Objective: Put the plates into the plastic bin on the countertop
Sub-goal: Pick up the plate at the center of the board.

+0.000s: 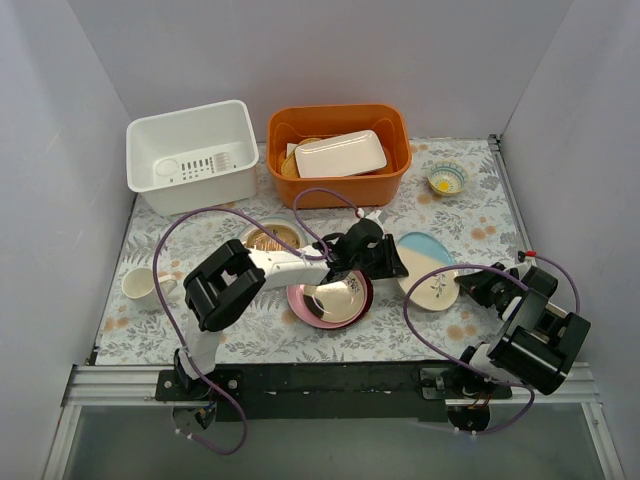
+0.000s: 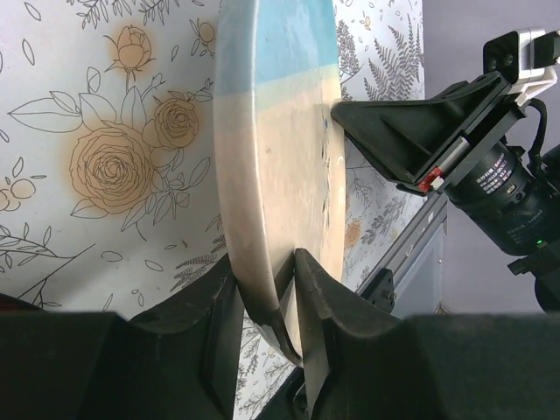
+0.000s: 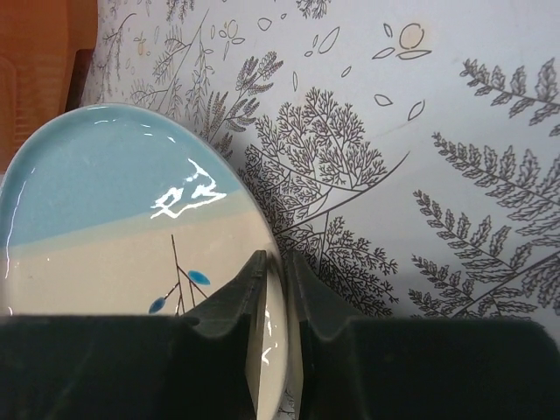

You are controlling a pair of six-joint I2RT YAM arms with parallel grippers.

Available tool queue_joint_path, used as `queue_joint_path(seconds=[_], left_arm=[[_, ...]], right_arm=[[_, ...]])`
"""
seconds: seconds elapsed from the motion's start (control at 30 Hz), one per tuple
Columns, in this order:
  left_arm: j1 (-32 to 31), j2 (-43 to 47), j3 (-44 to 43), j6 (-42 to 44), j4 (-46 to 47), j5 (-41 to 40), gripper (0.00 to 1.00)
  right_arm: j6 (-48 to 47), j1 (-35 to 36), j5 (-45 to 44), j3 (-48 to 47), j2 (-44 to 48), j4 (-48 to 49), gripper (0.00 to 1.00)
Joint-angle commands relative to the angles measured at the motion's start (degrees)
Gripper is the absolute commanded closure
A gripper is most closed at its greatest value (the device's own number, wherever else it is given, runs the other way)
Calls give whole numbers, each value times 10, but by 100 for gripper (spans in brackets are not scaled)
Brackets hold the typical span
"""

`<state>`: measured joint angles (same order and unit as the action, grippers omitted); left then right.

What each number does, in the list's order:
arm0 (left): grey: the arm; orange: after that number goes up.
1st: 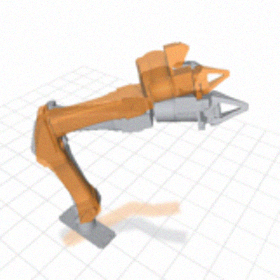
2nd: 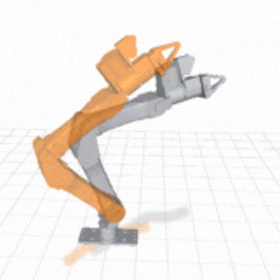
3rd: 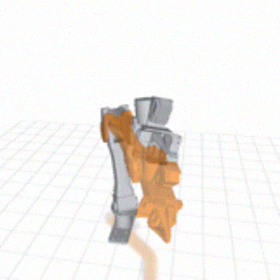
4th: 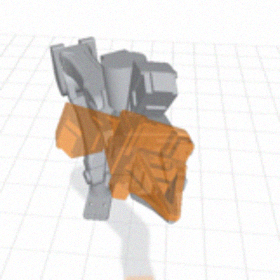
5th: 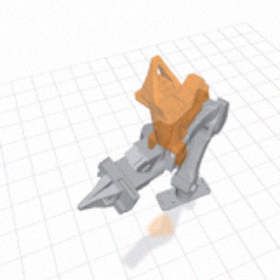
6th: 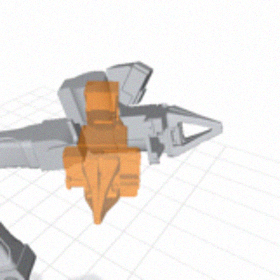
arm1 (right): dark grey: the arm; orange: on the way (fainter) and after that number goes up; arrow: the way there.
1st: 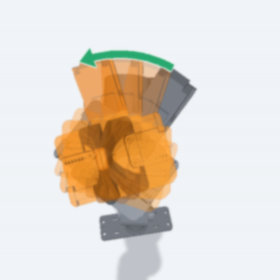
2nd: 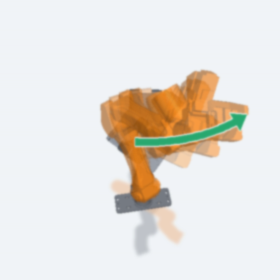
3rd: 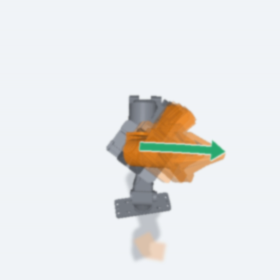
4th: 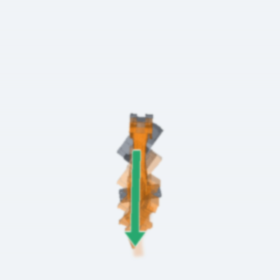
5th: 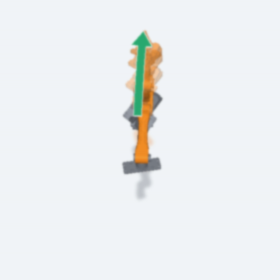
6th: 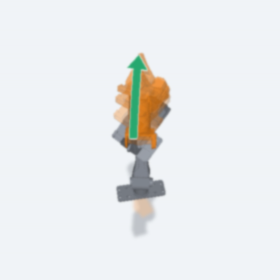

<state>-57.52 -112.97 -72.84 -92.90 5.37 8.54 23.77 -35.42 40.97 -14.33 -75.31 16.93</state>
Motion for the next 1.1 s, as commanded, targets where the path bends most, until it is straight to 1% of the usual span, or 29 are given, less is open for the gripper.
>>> queue_joint_path(seconds=[0.0,0.07,0.17,0.2,0.27,0.3,0.4,0.6,0.7,0.93,0.97,1.07], left_arm=[[-17,6,-20,-3,28,20,100],[-17,15,-10,-4,25,10,100],[-17,31,2,-3,21,-4,100],[-17,35,4,-2,18,-7,100],[-17,45,10,-1,14,-17,100],[-17,49,11,-1,12,-20,100],[-17,60,13,1,7,-33,100],[-16,85,16,1,0,-51,100],[-15,97,20,1,-7,-63,100],[-10,159,53,-1,-9,-78,100],[-9,173,57,3,-11,-97,100],[-6,201,60,10,-22,-109,100]], right_arm=[[-4,11,46,14,5,-35,77],[-7,11,57,15,12,-34,72],[-3,11,61,25,31,-30,61],[-2,11,63,27,37,-27,55],[-1,11,68,28,49,-27,50],[-2,11,71,28,53,-28,45],[-6,11,74,30,75,-36,39],[-1,11,81,29,120,-61,32],[5,11,82,29,146,-73,30],[29,11,105,27,205,-81,25],[30,11,109,27,207,-81,25],[34,11,122,26,225,-85,24]])
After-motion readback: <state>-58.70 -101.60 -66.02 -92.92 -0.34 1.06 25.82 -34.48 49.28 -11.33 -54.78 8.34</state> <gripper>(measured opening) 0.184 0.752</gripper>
